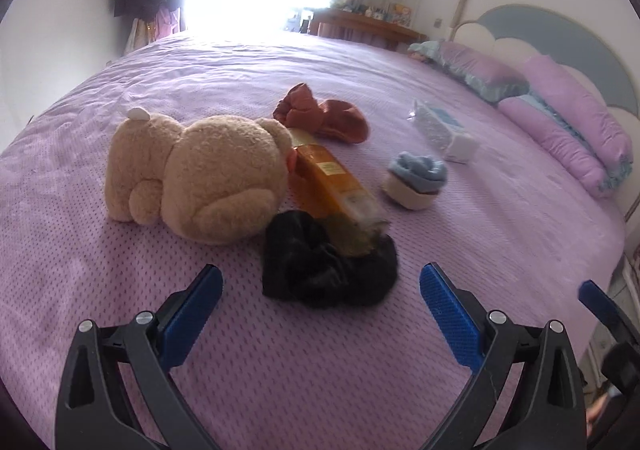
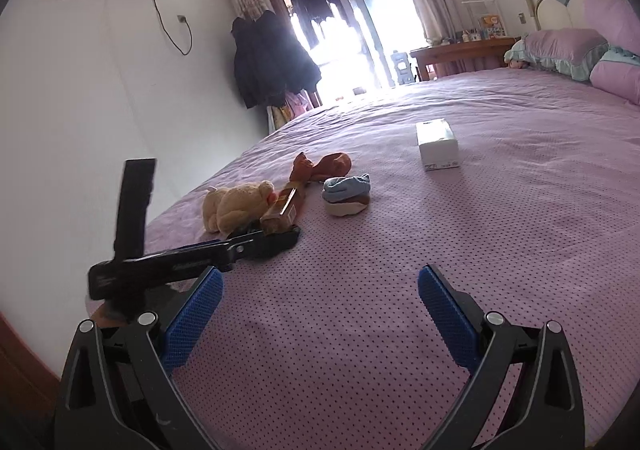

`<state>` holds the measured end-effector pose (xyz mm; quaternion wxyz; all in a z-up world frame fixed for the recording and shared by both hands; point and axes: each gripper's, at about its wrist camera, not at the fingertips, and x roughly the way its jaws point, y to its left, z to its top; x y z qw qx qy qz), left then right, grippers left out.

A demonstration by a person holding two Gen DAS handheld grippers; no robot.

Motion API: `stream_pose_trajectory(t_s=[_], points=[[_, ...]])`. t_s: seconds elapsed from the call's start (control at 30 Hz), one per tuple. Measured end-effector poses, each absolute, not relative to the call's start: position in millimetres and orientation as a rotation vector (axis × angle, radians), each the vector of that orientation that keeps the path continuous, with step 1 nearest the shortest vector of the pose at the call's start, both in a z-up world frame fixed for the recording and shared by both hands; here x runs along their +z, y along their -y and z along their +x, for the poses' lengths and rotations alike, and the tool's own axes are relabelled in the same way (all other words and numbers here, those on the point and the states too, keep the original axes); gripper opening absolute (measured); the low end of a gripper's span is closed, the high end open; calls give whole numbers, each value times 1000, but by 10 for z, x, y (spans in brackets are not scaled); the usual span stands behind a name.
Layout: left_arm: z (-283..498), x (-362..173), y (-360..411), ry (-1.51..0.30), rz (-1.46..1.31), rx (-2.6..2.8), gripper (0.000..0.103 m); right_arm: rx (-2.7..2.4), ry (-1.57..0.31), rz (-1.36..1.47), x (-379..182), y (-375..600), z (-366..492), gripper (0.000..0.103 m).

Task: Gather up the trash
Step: 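Grasp the black cloth with left tool while right tool grasps blue-grey sock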

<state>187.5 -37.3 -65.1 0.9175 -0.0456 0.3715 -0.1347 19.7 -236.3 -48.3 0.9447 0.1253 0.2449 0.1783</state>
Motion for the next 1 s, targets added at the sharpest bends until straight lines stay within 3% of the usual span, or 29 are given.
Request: stream_pose_trajectory(t_s=[0.17,0.2,0.3,0.53,0.63,0.7,1.0], points=[[2024,-723,441,-798,-63,-270,98,362,-511,261,-485,2356,321,95],[2029,-726,445,-794,-57,-274,94,363,-511,262,-481,2356,345,95],[2004,-741,435,-790,-56,-285,80,361,-512,259,-475,2340,405,94],[1930,-706,403,-780,-25,-320,36,378,-529,219,-465,2198,541,94],[1868,-680,356,-775,-50,-354,24,376,-539,205,-471,2152,619,94],[1820,-661,329,-767,-61,-366,20,373,-551,203,-471,2126,718,95],[1696,-536,51,-737,-200,-424,20,356,-623,249,-474,2105,1219,94]])
